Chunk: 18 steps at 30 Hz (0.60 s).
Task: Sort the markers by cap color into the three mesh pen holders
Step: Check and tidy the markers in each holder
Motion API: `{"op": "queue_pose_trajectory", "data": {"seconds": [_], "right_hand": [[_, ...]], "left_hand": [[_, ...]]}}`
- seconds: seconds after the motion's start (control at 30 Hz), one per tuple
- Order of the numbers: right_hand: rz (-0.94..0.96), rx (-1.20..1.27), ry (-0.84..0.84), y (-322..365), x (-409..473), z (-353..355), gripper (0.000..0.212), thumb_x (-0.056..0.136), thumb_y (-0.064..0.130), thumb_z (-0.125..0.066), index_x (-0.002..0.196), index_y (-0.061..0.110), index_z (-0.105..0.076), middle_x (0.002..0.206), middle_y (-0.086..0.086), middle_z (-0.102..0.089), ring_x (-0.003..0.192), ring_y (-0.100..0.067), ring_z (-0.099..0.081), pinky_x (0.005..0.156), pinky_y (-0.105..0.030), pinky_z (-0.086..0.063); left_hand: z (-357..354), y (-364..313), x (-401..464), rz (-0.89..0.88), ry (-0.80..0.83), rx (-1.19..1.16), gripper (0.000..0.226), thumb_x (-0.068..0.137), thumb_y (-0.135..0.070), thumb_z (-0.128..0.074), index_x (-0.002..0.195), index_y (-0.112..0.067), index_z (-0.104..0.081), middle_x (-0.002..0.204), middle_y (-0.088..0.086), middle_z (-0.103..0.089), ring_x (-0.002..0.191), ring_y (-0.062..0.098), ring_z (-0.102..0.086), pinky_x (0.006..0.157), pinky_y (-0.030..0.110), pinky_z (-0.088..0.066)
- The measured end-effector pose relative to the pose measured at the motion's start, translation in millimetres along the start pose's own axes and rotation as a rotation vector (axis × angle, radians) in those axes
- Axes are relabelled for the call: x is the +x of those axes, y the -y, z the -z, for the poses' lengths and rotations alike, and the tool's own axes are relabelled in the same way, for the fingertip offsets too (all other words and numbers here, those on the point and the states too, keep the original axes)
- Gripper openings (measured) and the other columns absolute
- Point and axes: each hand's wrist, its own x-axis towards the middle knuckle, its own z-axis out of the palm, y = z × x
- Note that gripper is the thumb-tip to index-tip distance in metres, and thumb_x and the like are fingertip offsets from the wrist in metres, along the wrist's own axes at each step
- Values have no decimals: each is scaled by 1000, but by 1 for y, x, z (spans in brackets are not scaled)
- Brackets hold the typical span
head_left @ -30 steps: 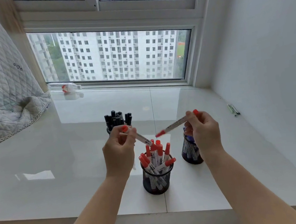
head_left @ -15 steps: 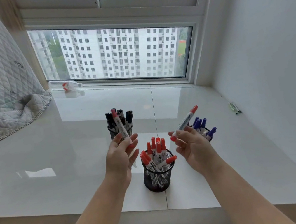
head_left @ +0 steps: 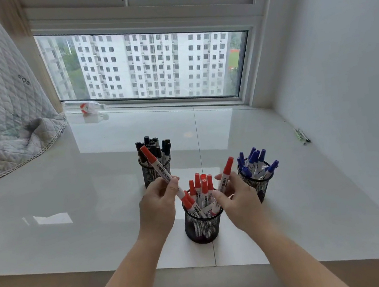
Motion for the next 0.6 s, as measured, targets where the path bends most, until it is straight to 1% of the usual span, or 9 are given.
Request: {"op": "queue_pose_trajectory", "data": {"seconds": [0.07, 0.13, 0.23, 0.3, 0.37, 0.4, 0.47, 0.5, 0.6], "right_hand": [[66, -48, -22, -2, -3, -3, 25, 82, 15, -66, 103, 22, -54, 68, 7, -56, 60, -8, -55, 58, -11, -42], [95, -68, -47, -6, -5, -6, 39, 82, 13, -67, 115, 22, -49, 78, 0, -61, 66, -16, -58, 62, -23, -46], [129, -68, -84, -10, -7, -8, 62, 79, 7, -68, 129, 30, -39, 82, 1, -59, 67, -16, -58, 60, -22, -47], [146, -69, -90, -10, -8, -8, 78, 77, 4, -69, 134, 39, -29, 83, 6, -55, 66, -12, -59, 58, -20, -49], [153, -88, -99, -10, -11, -8, 88, 76, 4, -71, 135, 46, -19, 86, 6, -53, 66, -13, -60, 59, -22, -52], [159, -96, -104, -11, -12, -9, 89, 76, 4, -71, 134, 47, -18, 87, 5, -53, 65, -14, -60, 59, -24, -54], [170, -117, -90, -11, -13, -9, 85, 77, 4, -70, 131, 50, -23, 83, 4, -54, 64, -16, -60, 59, -28, -54], [176, -133, -72, -11, -14, -10, 79, 77, 4, -69, 128, 48, -27, 80, 5, -55, 63, -14, -59, 59, -28, -53], [208, -166, -43, -11, -14, -12, 60, 80, 5, -66, 127, 32, -40, 75, 14, -51, 59, -2, -50, 58, -20, -43]], "left_hand": [[1, 2, -3, -34, -1, 63, 13, 90, -29, -57, 84, -24, -67, 81, 2, -66, 82, 18, -61, 83, 41, -51], [1, 3, -5, -81, -11, 105, 11, 89, -26, -59, 82, -32, -64, 80, -5, -65, 76, 3, -61, 75, 30, -50], [2, 5, -5, -147, 2, 180, 10, 86, -22, -63, 85, -30, -59, 78, -12, -64, 70, -8, -59, 64, 11, -43], [2, 6, -4, -160, 23, 201, 15, 84, -19, -65, 93, -27, -54, 81, -11, -63, 70, -9, -59, 61, 6, -42], [1, 6, -4, -163, 35, 183, 25, 83, -18, -67, 100, -27, -49, 85, -9, -63, 71, -6, -60, 65, 10, -45], [0, 6, -4, -172, 35, 183, 30, 83, -18, -67, 102, -28, -47, 87, -9, -64, 72, -5, -61, 67, 16, -47], [-2, 6, -4, -198, 25, 215, 37, 82, -19, -69, 108, -28, -44, 91, -8, -65, 76, 1, -64, 71, 26, -52], [-4, 6, -4, -210, 14, 236, 41, 81, -19, -69, 111, -27, -42, 92, -7, -65, 78, 4, -65, 72, 31, -53], [-8, 7, -5, -230, -22, 257, 46, 80, -19, -70, 113, -26, -39, 94, -8, -64, 78, 5, -65, 74, 39, -55]]}}
